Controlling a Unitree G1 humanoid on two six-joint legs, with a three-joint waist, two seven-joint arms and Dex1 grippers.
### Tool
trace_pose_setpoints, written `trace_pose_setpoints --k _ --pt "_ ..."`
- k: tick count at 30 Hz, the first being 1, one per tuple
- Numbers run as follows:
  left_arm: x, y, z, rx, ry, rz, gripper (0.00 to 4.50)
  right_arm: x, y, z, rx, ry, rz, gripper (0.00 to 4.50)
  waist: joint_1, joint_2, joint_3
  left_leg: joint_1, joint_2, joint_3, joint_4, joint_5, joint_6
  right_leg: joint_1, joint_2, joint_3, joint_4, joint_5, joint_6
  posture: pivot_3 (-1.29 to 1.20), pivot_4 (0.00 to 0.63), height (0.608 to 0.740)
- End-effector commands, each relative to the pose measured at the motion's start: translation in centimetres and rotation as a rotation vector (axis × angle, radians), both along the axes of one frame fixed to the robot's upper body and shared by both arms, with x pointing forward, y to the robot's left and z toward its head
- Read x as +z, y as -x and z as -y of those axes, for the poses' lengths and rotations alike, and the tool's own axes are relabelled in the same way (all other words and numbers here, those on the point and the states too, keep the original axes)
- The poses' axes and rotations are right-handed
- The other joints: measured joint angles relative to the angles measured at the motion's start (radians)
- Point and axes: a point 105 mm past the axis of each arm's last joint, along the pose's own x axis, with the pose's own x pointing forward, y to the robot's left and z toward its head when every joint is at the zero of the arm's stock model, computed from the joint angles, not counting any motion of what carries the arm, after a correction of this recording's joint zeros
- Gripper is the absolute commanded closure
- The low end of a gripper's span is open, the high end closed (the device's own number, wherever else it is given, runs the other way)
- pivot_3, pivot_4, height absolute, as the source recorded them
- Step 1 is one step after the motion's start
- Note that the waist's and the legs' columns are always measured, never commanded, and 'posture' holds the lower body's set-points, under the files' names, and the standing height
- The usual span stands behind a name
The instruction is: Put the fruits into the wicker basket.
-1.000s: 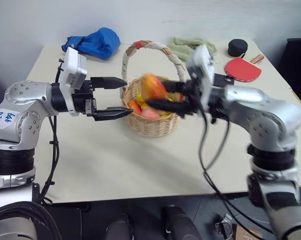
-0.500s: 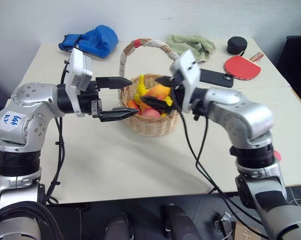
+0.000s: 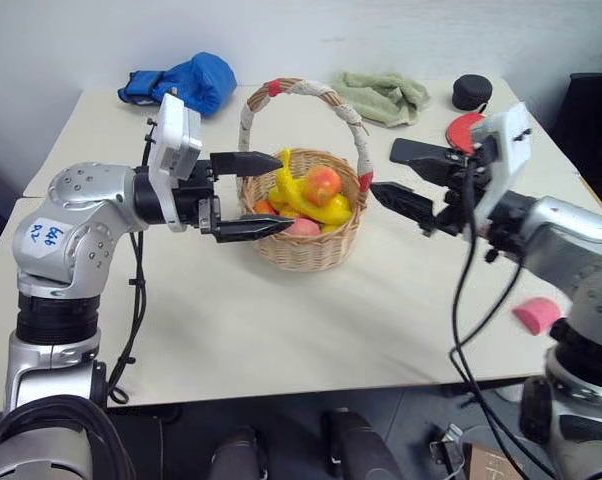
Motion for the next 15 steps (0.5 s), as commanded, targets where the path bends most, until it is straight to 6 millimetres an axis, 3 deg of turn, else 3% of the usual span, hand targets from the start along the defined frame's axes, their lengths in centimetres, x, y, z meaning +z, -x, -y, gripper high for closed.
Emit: trace_pose_setpoints --k 1,7,8,10,15 --pt "0.9 0.1 0.2 -0.008 0.001 0.051 0.00 0.0 -1.4 -0.6 -0.062 -0.017 0.045 0.05 0.000 0.000 0.000 0.000 0.001 0.000 0.000 0.000 0.000 0.000 0.000 0.000 0.000 0.000 0.000 0.00 0.150 0.740" --pt "1.1 0.2 0.1 -0.010 -0.004 0.060 0.00 -0.7 -4.0 -0.9 -0.136 -0.037 0.067 0.05 -0.003 0.000 0.000 0.000 0.001 0.000 0.000 0.000 0.000 0.000 -0.001 -0.001 0.000 0.000 0.000 0.00 0.150 0.740" --pt "1.0 0.2 0.0 -0.006 -0.007 0.059 0.00 -0.7 -4.2 -1.0 -0.141 -0.038 0.070 0.22 -0.003 0.000 0.000 0.000 0.000 0.000 0.000 0.000 0.000 0.000 -0.001 -0.001 0.000 0.000 0.000 0.00 0.150 0.740" --pt "0.9 0.2 -0.1 -0.001 -0.008 0.058 0.00 -0.8 -4.5 -1.0 -0.147 -0.038 0.076 0.66 -0.005 0.000 0.000 0.000 0.001 0.000 0.000 0.000 0.000 0.000 0.000 -0.001 0.000 0.000 0.000 0.00 0.150 0.740" --pt "0.9 0.2 -0.2 0.011 -0.002 0.060 0.00 -0.6 -4.9 -1.3 -0.148 -0.059 0.093 2.47 -0.014 0.000 0.000 0.000 0.001 -0.001 0.000 0.000 0.000 0.000 0.000 -0.001 0.001 0.000 0.000 0.00 0.150 0.740"
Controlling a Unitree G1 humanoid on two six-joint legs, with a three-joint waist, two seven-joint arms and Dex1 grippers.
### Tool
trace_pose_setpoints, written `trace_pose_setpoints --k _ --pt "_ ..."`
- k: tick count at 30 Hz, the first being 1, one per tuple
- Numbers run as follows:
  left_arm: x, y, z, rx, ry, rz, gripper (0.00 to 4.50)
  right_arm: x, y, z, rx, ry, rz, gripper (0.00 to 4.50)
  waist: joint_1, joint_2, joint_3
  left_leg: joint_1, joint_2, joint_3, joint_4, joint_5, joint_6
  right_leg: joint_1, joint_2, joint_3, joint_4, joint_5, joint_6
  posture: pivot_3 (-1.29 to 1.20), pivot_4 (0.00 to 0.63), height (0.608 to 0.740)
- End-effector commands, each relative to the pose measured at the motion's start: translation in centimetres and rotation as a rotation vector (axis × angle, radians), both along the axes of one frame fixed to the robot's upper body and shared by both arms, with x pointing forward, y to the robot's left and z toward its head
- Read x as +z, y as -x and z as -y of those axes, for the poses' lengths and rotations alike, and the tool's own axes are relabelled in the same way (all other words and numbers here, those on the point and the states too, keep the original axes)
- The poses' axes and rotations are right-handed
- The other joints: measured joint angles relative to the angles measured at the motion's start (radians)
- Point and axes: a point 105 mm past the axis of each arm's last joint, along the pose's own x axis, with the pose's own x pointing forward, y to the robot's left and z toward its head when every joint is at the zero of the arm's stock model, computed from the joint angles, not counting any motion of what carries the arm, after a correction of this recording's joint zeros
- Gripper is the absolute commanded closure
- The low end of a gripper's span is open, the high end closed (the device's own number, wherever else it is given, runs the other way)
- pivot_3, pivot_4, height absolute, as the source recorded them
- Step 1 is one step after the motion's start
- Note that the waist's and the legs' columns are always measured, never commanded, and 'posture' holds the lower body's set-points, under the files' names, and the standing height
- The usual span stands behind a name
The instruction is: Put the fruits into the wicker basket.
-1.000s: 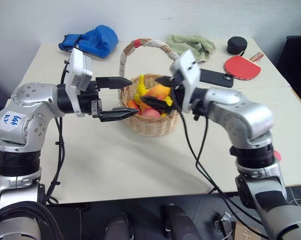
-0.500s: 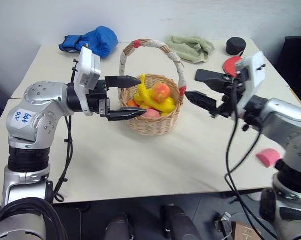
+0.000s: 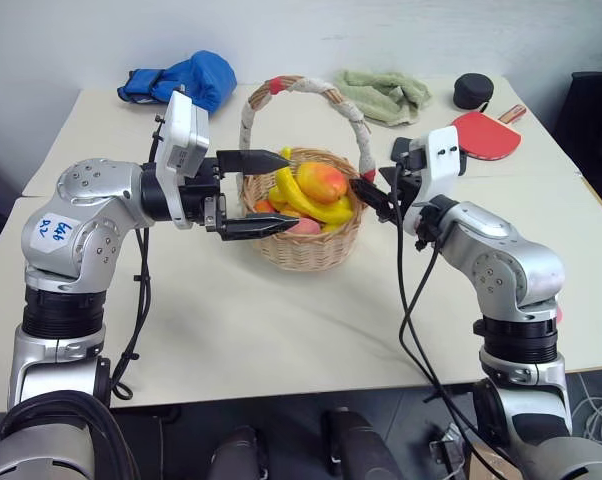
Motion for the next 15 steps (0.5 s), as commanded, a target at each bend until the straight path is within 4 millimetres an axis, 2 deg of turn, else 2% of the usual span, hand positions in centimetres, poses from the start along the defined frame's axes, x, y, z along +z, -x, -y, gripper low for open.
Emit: trace_pose_setpoints --k 1,5,6,10,15 --pt "0.9 0.3 -0.4 0.014 0.007 0.052 0.00 1.5 0.1 -0.3 0.009 -0.010 0.067 2.84 -0.002 0.000 0.000 0.000 0.000 0.000 0.000 0.000 0.000 0.000 0.000 0.000 0.000 0.000 0.000 0.00 0.150 0.740" --pt "0.8 0.2 -0.4 0.015 0.010 0.052 0.00 1.7 0.5 -0.6 0.034 -0.026 0.079 4.22 -0.004 0.000 0.000 0.000 0.000 0.000 0.000 0.000 0.000 0.000 0.000 0.000 0.001 0.000 0.000 0.00 0.150 0.740" --pt "0.8 0.2 -0.3 0.014 0.011 0.053 0.00 1.8 0.6 -0.5 0.035 -0.031 0.083 4.39 -0.004 0.000 0.000 0.000 0.000 0.000 0.000 0.000 0.000 0.000 0.000 0.000 0.000 0.000 0.000 0.00 0.150 0.740" --pt "0.9 0.1 -0.1 0.003 0.018 0.052 0.00 2.6 0.6 1.2 -0.023 -0.045 0.110 4.41 -0.005 0.000 0.000 0.000 0.000 0.000 0.000 0.000 0.000 0.000 0.000 0.000 0.001 0.000 0.000 0.00 0.150 0.740" --pt "0.9 0.0 0.6 -0.027 0.027 0.049 0.00 4.5 1.6 6.4 -0.181 -0.010 0.208 4.41 0.006 0.000 0.000 0.000 -0.001 -0.001 0.000 0.000 0.000 0.000 -0.001 -0.001 0.000 0.000 0.000 0.00 0.150 0.740"
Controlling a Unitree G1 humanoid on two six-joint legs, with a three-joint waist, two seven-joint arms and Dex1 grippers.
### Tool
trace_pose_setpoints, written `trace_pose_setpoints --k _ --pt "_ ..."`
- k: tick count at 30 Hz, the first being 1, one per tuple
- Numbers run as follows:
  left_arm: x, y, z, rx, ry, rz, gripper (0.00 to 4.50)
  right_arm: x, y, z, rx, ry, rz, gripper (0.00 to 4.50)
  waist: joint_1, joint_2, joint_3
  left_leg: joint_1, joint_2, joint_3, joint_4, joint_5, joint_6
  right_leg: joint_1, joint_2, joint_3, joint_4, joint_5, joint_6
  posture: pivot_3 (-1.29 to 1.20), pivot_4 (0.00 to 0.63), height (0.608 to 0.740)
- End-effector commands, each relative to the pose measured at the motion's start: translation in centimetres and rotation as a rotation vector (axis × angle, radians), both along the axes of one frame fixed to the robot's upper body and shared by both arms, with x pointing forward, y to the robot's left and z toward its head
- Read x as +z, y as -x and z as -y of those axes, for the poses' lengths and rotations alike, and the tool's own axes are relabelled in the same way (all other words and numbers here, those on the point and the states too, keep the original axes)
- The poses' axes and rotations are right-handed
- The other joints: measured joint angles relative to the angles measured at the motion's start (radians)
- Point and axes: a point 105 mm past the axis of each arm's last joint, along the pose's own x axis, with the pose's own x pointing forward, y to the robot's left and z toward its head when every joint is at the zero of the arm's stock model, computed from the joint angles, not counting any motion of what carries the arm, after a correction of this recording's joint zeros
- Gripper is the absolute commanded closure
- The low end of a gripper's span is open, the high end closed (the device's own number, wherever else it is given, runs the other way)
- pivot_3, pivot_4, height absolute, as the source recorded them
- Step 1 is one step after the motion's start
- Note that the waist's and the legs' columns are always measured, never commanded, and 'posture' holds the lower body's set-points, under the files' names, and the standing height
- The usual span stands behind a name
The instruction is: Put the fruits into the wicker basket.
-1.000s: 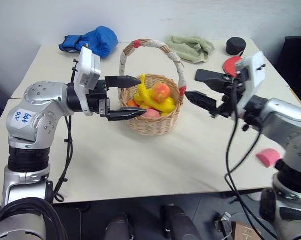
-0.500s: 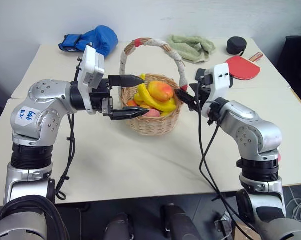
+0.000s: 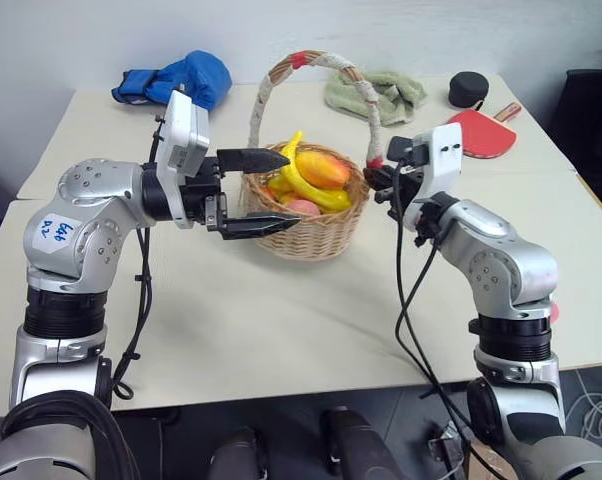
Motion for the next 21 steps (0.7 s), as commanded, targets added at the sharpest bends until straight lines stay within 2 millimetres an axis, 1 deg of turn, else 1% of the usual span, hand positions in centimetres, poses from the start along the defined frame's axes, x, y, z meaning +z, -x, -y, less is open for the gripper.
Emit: trace_pose_setpoints --k 1,5,7,8,9,10,11,12,13,16,18,21 --pt "1.1 0.3 0.4 -0.022 0.009 0.054 0.00 4.0 2.2 4.6 -0.139 0.031 0.188 4.41 0.007 0.000 0.000 0.000 0.000 0.000 0.000 0.000 0.000 0.000 0.000 0.000 -0.001 0.000 0.000 0.00 0.150 0.740" --pt "1.1 0.4 0.8 -0.053 0.023 0.046 0.00 4.4 4.9 11.1 -0.304 0.125 0.221 4.41 0.021 0.000 0.000 -0.001 -0.001 0.001 -0.001 0.000 0.000 0.000 0.000 0.001 -0.004 0.000 0.000 0.00 0.150 0.740" --pt "1.1 0.5 1.1 -0.067 0.026 0.043 0.00 4.2 5.9 13.3 -0.365 0.142 0.218 4.41 0.023 0.000 0.000 -0.001 -0.002 0.001 -0.001 0.000 0.000 0.001 0.001 0.001 -0.005 0.000 0.000 0.00 0.150 0.740" --pt "1.0 0.5 1.2 -0.071 0.026 0.043 0.00 4.2 6.2 13.9 -0.382 0.145 0.216 4.41 0.022 0.000 0.000 -0.001 -0.003 0.002 -0.001 0.000 0.000 0.001 0.001 0.001 -0.006 0.000 0.000 0.00 0.150 0.740" --pt "1.0 0.5 1.4 -0.078 0.029 0.042 0.00 3.9 6.7 15.1 -0.425 0.150 0.211 4.41 0.018 0.000 0.000 0.000 -0.004 0.002 -0.001 0.000 0.000 0.001 0.001 0.002 -0.005 0.000 0.000 0.00 0.150 0.740" --pt "1.0 0.5 1.7 -0.087 0.034 0.040 0.00 3.4 7.3 16.5 -0.476 0.159 0.203 4.41 0.018 0.000 0.000 0.001 -0.004 0.004 -0.001 0.000 0.000 0.001 0.002 0.002 -0.004 0.000 0.000 0.00 0.150 0.740" --pt "1.0 0.5 1.8 -0.093 0.037 0.038 0.00 3.0 7.7 17.4 -0.509 0.166 0.198 4.41 0.020 0.000 0.000 0.001 -0.004 0.004 -0.001 0.000 0.000 0.001 0.001 0.002 -0.003 0.000 0.000 0.00 0.150 0.740" --pt "1.0 0.4 2.1 -0.101 0.043 0.036 0.00 2.3 8.3 18.7 -0.557 0.168 0.182 4.41 0.021 0.000 0.000 0.001 -0.004 0.003 -0.001 0.000 0.000 0.001 0.002 0.002 -0.003 0.000 0.000 0.00 0.150 0.740" --pt "1.0 0.4 2.3 -0.106 0.045 0.034 0.00 1.6 8.6 19.5 -0.587 0.167 0.167 4.41 0.021 0.000 0.000 0.001 -0.004 0.003 -0.001 0.000 0.000 0.001 0.002 0.003 -0.003 0.000 0.000 0.00 0.150 0.740" --pt "0.9 0.2 2.5 -0.116 0.046 0.032 0.00 -0.4 9.2 20.9 -0.625 0.140 0.118 4.41 0.018 0.001 0.000 0.002 -0.004 0.004 -0.001 0.001 -0.001 0.001 0.002 0.003 -0.003 0.000 0.000 0.00 0.150 0.740" --pt "0.9 0.1 2.5 -0.118 0.045 0.031 0.00 -1.3 9.7 20.9 -0.606 0.120 0.097 3.68 0.019 0.001 0.000 0.003 -0.004 0.005 -0.001 0.001 -0.001 0.001 0.002 0.003 -0.002 0.000 0.000 0.00 0.150 0.740" --pt "0.8 0.0 2.4 -0.119 0.040 0.028 0.00 -1.8 10.6 20.6 -0.570 0.127 0.067 2.77 0.021 0.001 0.000 0.003 -0.004 0.005 -0.001 0.001 -0.001 0.001 0.003 0.003 -0.002 0.000 0.000 0.00 0.150 0.740"
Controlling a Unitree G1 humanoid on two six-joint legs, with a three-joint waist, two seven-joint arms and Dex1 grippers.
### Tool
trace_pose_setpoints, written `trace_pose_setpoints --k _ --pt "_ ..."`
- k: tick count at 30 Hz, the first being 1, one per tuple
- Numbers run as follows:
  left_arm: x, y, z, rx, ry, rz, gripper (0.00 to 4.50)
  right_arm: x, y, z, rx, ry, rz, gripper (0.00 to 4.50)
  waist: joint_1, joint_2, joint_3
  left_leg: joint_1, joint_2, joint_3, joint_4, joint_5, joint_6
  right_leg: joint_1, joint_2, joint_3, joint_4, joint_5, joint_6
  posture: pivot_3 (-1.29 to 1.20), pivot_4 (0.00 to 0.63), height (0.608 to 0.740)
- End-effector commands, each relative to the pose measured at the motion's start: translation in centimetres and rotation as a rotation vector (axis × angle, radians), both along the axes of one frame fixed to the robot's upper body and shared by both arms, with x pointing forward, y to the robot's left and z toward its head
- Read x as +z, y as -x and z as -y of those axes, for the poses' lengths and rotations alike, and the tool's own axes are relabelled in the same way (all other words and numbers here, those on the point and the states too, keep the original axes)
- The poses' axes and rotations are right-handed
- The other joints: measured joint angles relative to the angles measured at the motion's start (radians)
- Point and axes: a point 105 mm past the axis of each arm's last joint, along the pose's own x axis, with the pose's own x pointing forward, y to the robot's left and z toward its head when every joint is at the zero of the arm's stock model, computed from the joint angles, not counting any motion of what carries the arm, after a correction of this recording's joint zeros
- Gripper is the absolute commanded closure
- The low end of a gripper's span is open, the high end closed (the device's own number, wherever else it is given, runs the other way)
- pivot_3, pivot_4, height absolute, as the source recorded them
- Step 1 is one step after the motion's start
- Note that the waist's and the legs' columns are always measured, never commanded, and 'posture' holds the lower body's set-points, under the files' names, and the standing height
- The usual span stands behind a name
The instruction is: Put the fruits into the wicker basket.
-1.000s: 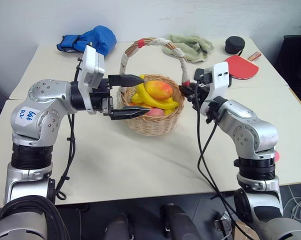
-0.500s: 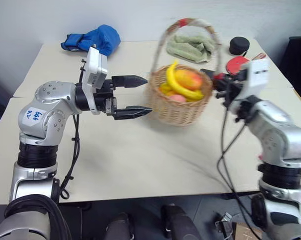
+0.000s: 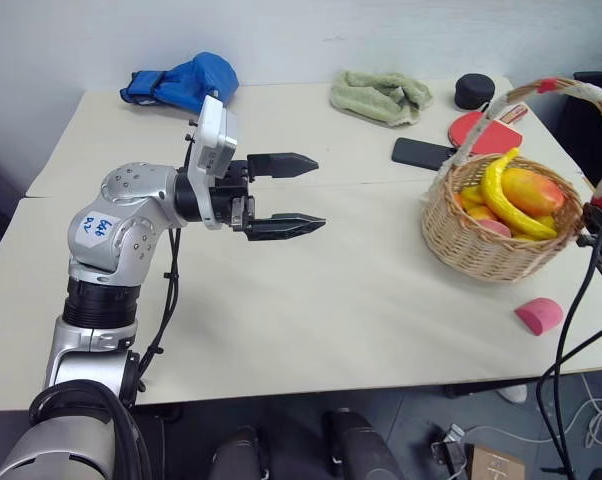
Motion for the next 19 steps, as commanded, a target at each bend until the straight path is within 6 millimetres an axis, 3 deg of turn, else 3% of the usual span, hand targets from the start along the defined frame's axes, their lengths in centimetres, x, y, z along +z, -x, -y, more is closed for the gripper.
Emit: trace_pose_setpoints --k 1,5,8,12,13,16,19 --pt "1.0 0.1 -0.2 -0.008 -0.002 0.052 0.00 1.6 1.6 -0.4 0.038 0.023 0.041 2.46 0.001 0.000 0.000 0.000 0.000 0.000 0.000 0.000 0.000 0.000 0.000 0.000 0.000 0.000 0.000 0.00 0.150 0.740" --pt "0.7 -0.1 -0.7 0.001 -0.014 0.046 0.00 2.0 4.3 -0.4 0.106 0.079 -0.040 1.01 0.003 0.000 0.000 0.000 0.000 0.000 0.000 0.000 0.000 0.000 0.001 0.000 0.000 0.000 0.000 0.00 0.150 0.740" --pt "0.5 -0.3 -1.1 0.013 -0.030 0.045 0.00 3.0 7.1 1.0 0.141 0.136 -0.147 0.06 0.007 0.001 0.000 0.000 -0.001 -0.002 0.000 0.000 0.001 0.002 0.001 0.000 -0.001 0.000 0.001 0.00 0.150 0.740" --pt "0.4 -0.6 -1.8 0.027 -0.047 0.049 0.00 6.0 12.1 2.5 0.293 0.103 -0.274 0.02 0.012 -0.001 0.002 0.007 -0.003 -0.004 -0.003 -0.001 0.003 0.015 0.005 -0.001 -0.011 0.001 0.003 0.00 0.150 0.740" --pt "0.4 -0.7 -1.9 0.032 -0.051 0.051 0.00 7.0 12.9 4.0 0.264 0.132 -0.269 0.02 0.012 -0.003 0.003 0.014 -0.003 -0.005 -0.007 -0.001 0.003 0.021 0.006 0.000 -0.014 0.001 0.003 0.00 0.150 0.740" --pt "0.5 -0.9 -2.2 0.037 -0.055 0.053 0.00 8.7 14.0 6.9 0.194 0.083 -0.250 0.02 0.003 -0.008 0.003 0.026 -0.001 -0.007 -0.012 -0.003 0.004 0.037 0.008 -0.002 -0.025 0.001 0.003 0.00 0.150 0.740" --pt "0.5 -1.0 -2.2 0.037 -0.055 0.052 0.00 9.5 14.5 6.9 0.266 0.009 -0.237 0.02 -0.002 -0.010 0.004 0.029 0.000 -0.006 -0.013 -0.005 0.007 0.041 0.001 -0.002 -0.028 0.002 0.004 0.00 0.150 0.740"
